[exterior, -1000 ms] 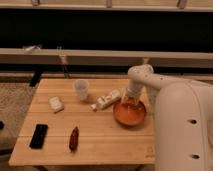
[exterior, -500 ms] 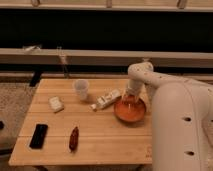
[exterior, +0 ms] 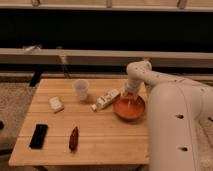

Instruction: Push the ceramic bowl across the table

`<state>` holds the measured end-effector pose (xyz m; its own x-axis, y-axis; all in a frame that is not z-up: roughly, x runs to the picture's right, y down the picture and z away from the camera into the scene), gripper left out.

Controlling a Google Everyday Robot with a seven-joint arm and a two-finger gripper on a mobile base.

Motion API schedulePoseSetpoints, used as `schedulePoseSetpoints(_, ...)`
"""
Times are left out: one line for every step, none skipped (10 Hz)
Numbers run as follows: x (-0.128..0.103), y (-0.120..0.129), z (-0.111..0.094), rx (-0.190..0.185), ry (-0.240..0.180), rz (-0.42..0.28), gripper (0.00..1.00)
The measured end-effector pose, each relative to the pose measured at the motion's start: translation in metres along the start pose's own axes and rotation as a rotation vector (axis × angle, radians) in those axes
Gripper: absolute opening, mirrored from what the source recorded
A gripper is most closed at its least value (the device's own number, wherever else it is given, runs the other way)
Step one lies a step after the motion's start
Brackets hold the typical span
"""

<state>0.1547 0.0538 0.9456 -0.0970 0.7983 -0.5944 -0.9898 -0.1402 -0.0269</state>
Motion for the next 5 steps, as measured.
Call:
schedulePoseSetpoints(-0.001,0.004,-0.003,-0.002,-0.004,-0.01,0.65)
schedulePoseSetpoints(-0.002,0.008,-0.007,-0.004,-0.008,-0.021,0.65)
schedulePoseSetpoints(-0.003,0.01,-0.01,-0.006,-0.006,-0.028,0.65)
schedulePoseSetpoints(-0.002,0.013,-0.014,-0.007,0.005,-0.042,0.65)
schedulePoseSetpoints(-0.001,0.016,-0.015,-0.007,0.012,-0.052,0.65)
